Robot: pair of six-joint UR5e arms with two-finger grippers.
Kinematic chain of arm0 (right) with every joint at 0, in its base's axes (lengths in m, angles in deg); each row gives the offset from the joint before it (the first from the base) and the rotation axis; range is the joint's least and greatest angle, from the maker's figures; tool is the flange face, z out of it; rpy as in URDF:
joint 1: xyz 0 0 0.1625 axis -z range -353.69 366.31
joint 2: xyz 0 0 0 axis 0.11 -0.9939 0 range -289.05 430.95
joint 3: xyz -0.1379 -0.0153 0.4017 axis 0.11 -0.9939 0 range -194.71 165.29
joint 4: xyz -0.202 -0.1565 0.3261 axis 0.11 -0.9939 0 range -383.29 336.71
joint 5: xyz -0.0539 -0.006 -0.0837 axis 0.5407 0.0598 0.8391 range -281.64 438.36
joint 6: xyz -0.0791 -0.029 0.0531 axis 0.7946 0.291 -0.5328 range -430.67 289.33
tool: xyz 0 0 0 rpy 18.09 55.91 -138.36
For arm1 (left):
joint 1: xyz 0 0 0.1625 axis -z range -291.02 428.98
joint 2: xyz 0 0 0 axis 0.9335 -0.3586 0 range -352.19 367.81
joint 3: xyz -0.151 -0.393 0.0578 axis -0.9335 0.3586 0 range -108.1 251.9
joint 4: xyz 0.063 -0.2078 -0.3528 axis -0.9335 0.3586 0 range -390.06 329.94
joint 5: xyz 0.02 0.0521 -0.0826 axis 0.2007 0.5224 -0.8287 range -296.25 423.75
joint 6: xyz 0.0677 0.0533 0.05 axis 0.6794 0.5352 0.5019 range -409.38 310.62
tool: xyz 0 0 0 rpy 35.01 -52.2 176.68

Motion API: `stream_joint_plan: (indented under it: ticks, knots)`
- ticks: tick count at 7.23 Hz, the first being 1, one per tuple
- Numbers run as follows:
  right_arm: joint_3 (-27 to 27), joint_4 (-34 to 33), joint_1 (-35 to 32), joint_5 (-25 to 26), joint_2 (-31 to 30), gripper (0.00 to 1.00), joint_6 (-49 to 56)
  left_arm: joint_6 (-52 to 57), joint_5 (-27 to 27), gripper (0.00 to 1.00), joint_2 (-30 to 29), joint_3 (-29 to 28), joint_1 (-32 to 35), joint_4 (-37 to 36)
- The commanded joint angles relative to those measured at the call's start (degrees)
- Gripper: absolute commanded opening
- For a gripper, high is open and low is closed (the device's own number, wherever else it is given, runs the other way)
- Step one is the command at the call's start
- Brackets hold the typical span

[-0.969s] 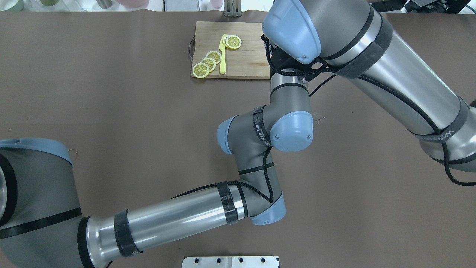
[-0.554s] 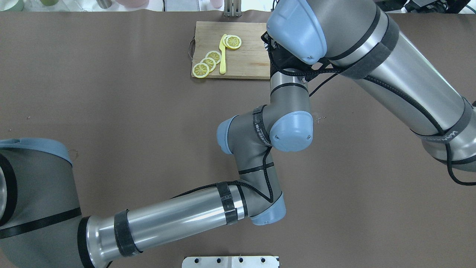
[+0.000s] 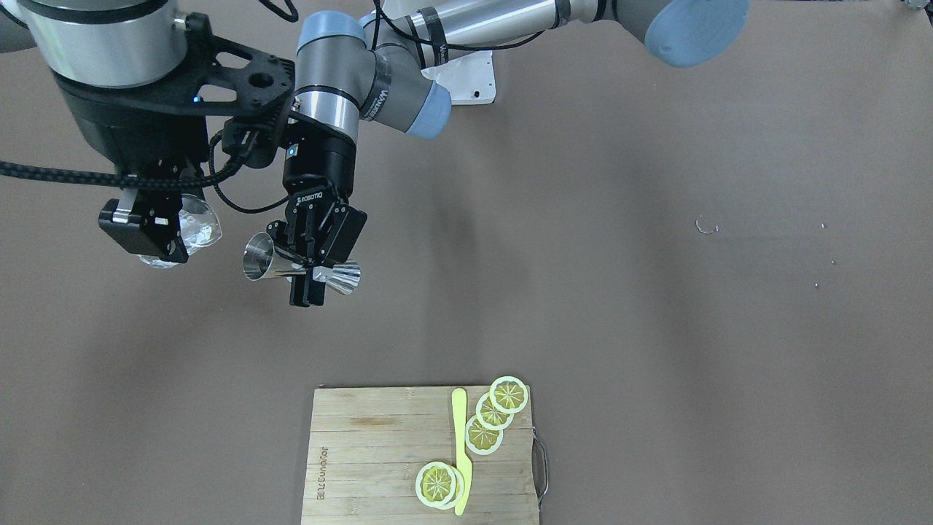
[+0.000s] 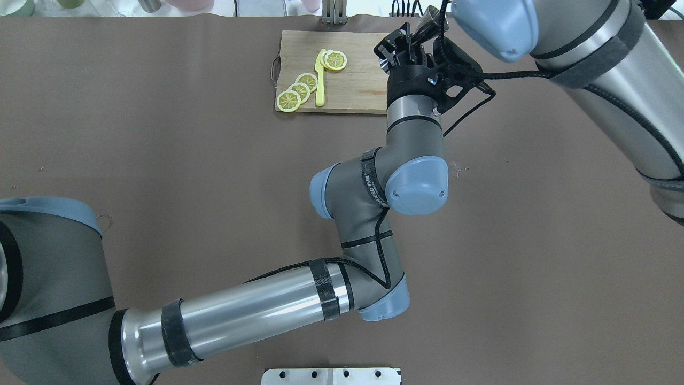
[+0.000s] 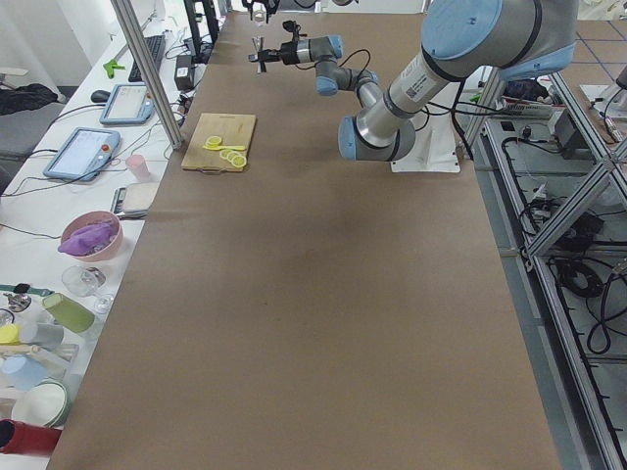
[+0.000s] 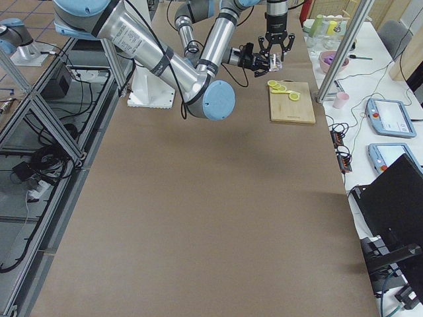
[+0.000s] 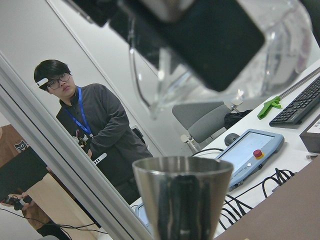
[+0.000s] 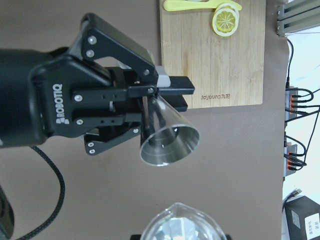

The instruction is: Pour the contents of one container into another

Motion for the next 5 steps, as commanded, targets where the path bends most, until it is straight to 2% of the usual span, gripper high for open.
stream_joint_plan:
  ticks: [1, 3, 5]
  knots:
    - [2.4, 2.7, -4.3, -7.0, -4.8, 0.0, -0.1, -0.3, -0.3, 0.0, 1.1, 1.9, 0.6, 0.2]
    - [6.6, 9.9, -7.4, -11.3, -13.4, 0.0, -3.1, -0.6, -0.5, 0.0, 3.9, 5.0, 1.3, 0.6]
    - [7.4, 21.2, -8.6, -12.8, -21.7, 0.0, -11.1, -0.8, -0.5, 0.0, 7.9, 8.1, 2.3, 2.3]
